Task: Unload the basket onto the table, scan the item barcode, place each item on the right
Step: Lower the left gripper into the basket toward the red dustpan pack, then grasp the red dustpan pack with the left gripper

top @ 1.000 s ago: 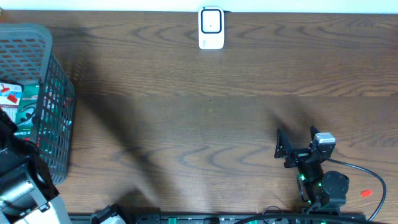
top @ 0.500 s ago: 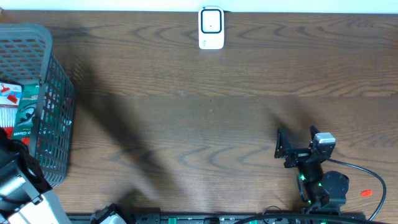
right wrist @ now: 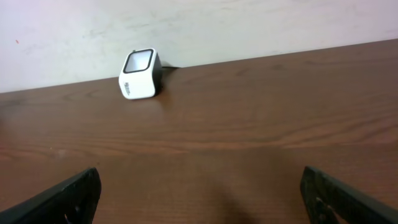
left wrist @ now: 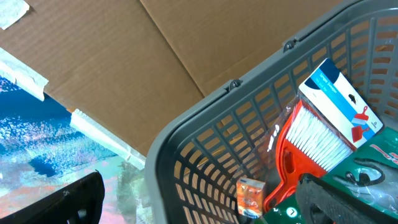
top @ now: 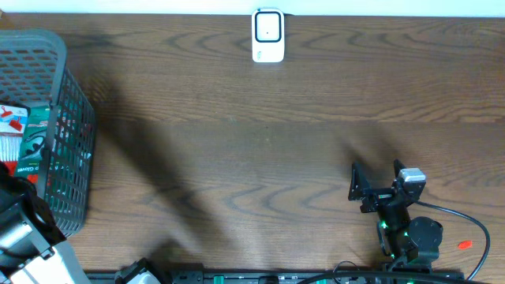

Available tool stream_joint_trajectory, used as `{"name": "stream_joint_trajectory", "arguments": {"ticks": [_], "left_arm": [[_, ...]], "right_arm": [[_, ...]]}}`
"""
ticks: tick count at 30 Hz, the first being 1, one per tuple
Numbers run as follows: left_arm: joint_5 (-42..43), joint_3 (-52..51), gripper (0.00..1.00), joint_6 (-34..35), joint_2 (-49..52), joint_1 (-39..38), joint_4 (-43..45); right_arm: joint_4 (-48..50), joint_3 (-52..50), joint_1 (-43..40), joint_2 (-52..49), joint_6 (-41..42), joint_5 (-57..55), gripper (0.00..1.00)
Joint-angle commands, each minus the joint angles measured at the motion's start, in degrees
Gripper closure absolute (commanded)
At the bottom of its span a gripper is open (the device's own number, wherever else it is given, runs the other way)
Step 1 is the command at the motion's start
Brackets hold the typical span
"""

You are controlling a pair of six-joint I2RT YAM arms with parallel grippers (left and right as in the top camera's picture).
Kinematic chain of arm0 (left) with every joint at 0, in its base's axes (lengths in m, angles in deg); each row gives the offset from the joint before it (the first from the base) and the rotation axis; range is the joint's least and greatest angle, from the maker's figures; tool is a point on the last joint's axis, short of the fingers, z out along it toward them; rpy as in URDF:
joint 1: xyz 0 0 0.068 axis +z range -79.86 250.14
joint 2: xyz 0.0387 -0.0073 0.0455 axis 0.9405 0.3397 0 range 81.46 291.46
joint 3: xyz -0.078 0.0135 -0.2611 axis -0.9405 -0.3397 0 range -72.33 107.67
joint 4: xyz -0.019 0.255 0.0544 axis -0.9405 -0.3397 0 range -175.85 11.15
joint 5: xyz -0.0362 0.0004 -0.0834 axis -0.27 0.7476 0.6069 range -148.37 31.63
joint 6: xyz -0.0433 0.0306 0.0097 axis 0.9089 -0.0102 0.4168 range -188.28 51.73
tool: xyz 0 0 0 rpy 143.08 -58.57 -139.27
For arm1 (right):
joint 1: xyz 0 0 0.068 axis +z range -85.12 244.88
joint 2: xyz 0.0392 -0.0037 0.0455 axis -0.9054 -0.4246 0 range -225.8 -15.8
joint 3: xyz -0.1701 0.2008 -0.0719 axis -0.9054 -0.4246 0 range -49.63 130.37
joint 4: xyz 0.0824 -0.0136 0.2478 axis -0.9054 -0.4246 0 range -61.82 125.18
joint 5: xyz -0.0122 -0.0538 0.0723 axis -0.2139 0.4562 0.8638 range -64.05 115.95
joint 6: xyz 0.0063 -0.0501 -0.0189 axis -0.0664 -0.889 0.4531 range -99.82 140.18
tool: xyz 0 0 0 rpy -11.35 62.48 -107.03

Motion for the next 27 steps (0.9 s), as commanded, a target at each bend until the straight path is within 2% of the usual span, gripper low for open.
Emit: {"name": "stream_joint_trajectory", "arguments": {"ticks": [1, 15, 27], "left_arm": [[-0.7, 0.7, 0.02, 0.6, 0.0, 0.3, 0.0], [-0.8, -1.0, 0.02, 0.8, 1.6, 0.5, -0.3], [1.2, -1.1, 0.02, 1.2, 8.3, 6.6, -0.6]], "right_arm": [[-0.2, -0.1, 0.2, -0.1, 0.2, 0.1, 0.01], [-0.2, -0.1, 0.2, -0.1, 0.2, 0.1, 0.01], [-0.3, -0.1, 0.2, -0.1, 0.2, 0.1, 0.01]]}}
